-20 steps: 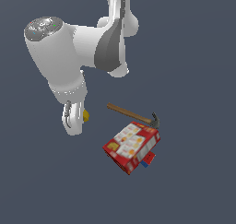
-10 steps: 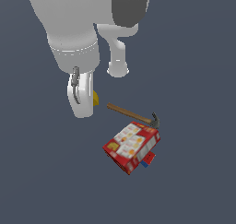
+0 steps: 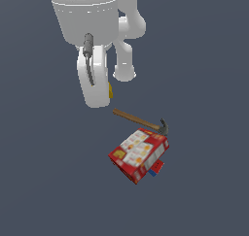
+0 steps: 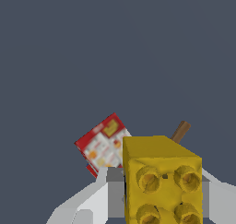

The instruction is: Pick up a designated object from a clutter of objects.

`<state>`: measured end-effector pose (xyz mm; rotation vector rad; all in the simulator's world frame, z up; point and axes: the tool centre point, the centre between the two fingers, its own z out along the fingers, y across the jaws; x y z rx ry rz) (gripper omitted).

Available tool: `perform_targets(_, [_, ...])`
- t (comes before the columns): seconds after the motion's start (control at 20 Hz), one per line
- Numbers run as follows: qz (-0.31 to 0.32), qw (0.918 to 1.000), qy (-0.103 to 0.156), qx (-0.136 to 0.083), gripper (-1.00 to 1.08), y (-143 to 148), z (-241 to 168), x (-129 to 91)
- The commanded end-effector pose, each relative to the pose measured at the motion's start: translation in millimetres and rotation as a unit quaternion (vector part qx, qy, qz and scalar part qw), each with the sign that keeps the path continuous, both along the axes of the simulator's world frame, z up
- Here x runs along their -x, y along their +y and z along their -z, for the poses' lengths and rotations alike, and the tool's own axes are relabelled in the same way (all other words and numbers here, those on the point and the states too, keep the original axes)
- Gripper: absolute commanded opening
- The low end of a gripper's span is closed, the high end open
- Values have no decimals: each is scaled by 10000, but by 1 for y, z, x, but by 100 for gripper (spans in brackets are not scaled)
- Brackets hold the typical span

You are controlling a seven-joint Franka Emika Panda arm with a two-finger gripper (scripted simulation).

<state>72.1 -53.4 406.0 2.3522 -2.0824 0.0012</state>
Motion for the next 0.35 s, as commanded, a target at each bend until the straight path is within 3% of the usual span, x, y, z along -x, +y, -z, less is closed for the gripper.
perform_targets(0.0, [2,10000,3,-1,-100,4,-8,-1])
perform_targets(0.3, [0,10000,3,-2,-100,6,-12,-3])
